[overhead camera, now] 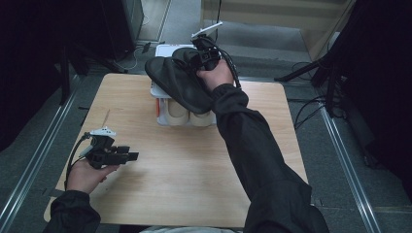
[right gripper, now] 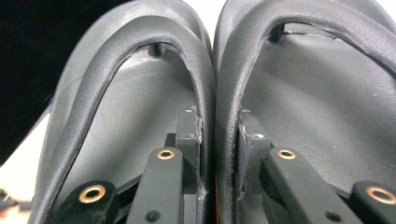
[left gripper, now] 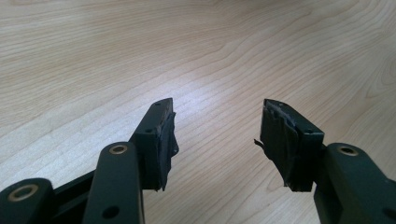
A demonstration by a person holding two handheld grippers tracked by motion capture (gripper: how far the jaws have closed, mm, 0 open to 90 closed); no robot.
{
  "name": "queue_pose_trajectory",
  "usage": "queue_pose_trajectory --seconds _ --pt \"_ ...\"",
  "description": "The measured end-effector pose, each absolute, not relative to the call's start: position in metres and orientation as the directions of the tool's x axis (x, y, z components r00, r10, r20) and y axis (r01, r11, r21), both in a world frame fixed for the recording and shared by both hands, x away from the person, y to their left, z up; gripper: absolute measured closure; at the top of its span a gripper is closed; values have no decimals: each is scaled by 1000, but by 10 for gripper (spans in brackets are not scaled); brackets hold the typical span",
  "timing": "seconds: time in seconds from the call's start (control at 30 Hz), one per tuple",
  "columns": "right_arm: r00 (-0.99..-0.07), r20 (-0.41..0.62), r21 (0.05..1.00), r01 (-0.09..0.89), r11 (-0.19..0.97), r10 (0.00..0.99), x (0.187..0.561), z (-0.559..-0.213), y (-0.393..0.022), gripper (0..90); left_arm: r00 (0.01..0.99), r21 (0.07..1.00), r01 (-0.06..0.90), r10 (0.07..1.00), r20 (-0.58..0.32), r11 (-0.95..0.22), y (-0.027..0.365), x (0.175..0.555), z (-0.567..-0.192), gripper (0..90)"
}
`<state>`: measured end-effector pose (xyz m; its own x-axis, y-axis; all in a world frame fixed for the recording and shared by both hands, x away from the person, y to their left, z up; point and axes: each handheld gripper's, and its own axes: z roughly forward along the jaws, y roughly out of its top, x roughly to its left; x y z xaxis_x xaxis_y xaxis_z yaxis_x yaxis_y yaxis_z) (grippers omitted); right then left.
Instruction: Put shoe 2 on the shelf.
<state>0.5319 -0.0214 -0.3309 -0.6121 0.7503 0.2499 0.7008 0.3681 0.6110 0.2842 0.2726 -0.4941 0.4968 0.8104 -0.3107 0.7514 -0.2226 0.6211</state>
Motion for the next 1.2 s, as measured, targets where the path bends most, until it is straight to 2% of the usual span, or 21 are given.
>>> queue_pose_trajectory --seconds 0.4,0.73,1.2 --pt "-402 219 622 759 190 889 548 -331 -5 755 520 610 751 796 -310 -252 265 288 -495 451" --pt "-226 222 654 756 27 949 548 -334 8 752 535 615 743 788 -306 -265 261 286 -494 451" --pt "-110 197 666 744 -51 974 555 -335 18 752 547 607 742 781 -302 -284 257 288 -497 454"
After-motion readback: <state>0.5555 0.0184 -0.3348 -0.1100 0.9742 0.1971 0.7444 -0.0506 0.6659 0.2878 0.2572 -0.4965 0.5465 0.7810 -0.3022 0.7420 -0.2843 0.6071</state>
